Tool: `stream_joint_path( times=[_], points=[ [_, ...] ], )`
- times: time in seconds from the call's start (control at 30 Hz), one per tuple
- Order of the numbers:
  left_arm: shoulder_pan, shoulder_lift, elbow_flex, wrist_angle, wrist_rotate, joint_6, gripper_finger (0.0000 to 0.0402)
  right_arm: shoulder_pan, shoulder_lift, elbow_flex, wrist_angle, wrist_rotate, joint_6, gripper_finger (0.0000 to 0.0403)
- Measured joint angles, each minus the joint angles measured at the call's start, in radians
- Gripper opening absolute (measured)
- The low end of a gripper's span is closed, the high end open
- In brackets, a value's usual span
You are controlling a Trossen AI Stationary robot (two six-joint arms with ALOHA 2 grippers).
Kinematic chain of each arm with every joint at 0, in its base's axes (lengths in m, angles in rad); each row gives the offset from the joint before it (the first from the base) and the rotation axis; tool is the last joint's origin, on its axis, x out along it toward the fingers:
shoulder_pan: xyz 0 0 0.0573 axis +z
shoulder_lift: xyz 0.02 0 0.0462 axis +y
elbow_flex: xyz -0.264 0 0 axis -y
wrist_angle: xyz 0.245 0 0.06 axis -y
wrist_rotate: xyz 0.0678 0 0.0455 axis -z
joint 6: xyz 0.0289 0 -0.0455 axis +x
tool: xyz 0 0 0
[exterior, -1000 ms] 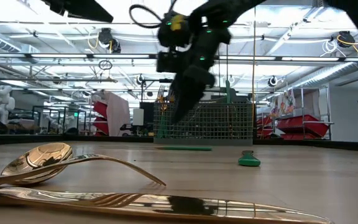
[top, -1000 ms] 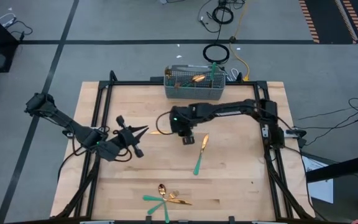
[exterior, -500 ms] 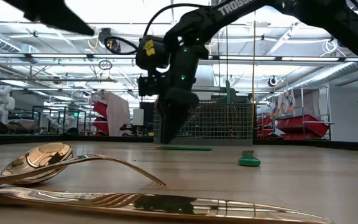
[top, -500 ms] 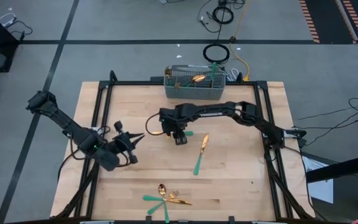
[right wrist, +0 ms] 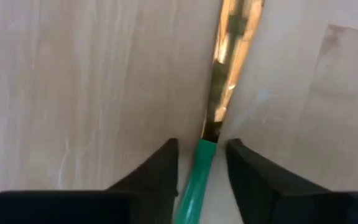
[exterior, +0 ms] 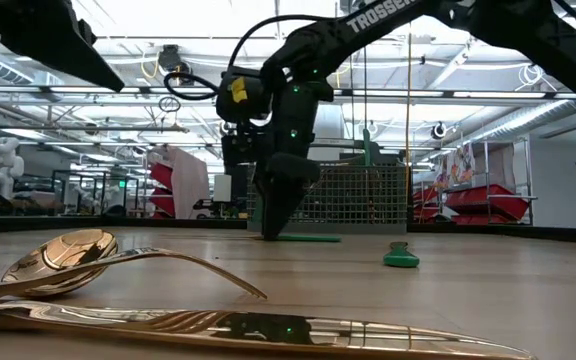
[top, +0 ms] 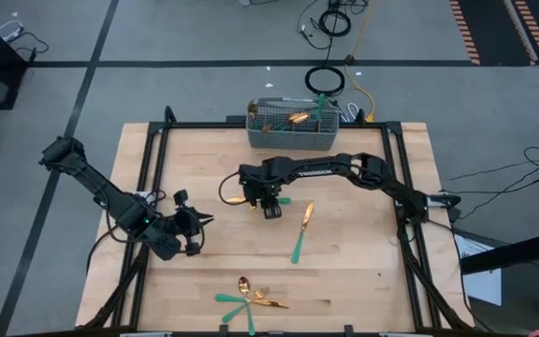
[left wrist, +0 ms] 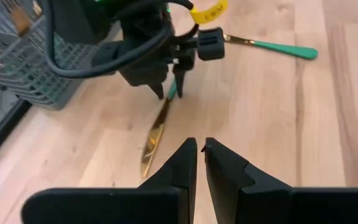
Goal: Sort silverware
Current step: Put the green table knife into the gray silverware basket with the other table knife
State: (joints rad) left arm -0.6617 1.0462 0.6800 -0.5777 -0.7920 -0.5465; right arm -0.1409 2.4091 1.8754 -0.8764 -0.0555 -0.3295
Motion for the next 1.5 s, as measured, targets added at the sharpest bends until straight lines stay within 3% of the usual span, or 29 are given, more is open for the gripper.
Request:
stream_joint_path(
  times=[0.2, 0.77, 1.17, 1.5],
  points=[
    [0.000, 0.000, 0.000, -0.003, 0.014, -0.024, 0.0041, 0.009, 0.012, 0.002, -0.019, 0.035, -0.001, 0.0016],
    [0.000, 0.000, 0.000, -0.008, 0.018, -0.025, 0.0041, -0.004, -0.040, 0.042, 0.069, 0.064, 0.258, 0.0000],
    [0.000, 0.000, 0.000, -0.006, 0.017, -0.026, 0.0041, -0.046, -0.141, 0.045, 0.165, 0.067, 0.319, 0.0000],
    [0.000, 0.000, 0.000, -0.007, 0.005, -0.028, 0.0041, -0.071, -0.265, 0.046, 0.297, 0.259, 0.330, 0.0000]
  ],
)
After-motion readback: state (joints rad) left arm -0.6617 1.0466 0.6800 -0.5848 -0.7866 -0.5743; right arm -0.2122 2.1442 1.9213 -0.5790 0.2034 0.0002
